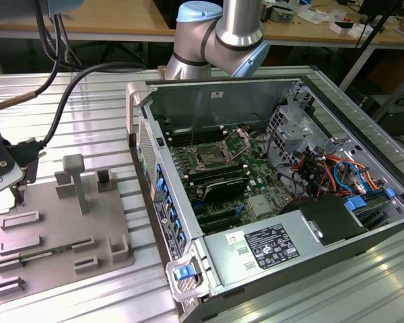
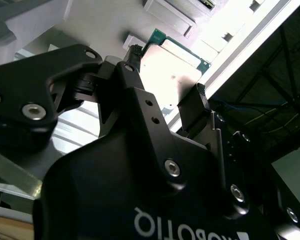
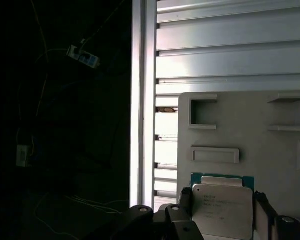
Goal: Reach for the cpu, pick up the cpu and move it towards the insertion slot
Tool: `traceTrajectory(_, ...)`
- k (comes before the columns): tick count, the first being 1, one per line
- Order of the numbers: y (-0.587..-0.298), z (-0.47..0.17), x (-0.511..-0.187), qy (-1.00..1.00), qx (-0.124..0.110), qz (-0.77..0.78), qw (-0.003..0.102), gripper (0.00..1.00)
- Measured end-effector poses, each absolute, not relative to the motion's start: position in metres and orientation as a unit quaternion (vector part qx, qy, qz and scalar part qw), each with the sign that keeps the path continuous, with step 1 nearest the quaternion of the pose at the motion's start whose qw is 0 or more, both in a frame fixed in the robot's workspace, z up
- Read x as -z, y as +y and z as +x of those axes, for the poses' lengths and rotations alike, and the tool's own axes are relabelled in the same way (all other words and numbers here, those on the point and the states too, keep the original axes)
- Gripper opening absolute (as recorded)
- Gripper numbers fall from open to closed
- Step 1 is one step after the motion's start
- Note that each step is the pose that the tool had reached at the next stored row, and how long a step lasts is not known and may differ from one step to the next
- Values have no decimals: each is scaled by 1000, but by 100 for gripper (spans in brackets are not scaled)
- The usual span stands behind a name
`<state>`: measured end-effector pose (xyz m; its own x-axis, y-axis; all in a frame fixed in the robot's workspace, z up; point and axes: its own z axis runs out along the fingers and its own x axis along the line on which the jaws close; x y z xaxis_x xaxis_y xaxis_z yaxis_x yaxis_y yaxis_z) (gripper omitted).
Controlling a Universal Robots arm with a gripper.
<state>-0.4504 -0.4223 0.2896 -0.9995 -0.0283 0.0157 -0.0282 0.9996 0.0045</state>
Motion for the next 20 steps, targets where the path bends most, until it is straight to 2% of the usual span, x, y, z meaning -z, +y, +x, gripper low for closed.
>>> traceTrajectory(20, -422, -450, -300, -1000, 2, 14, 8, 55)
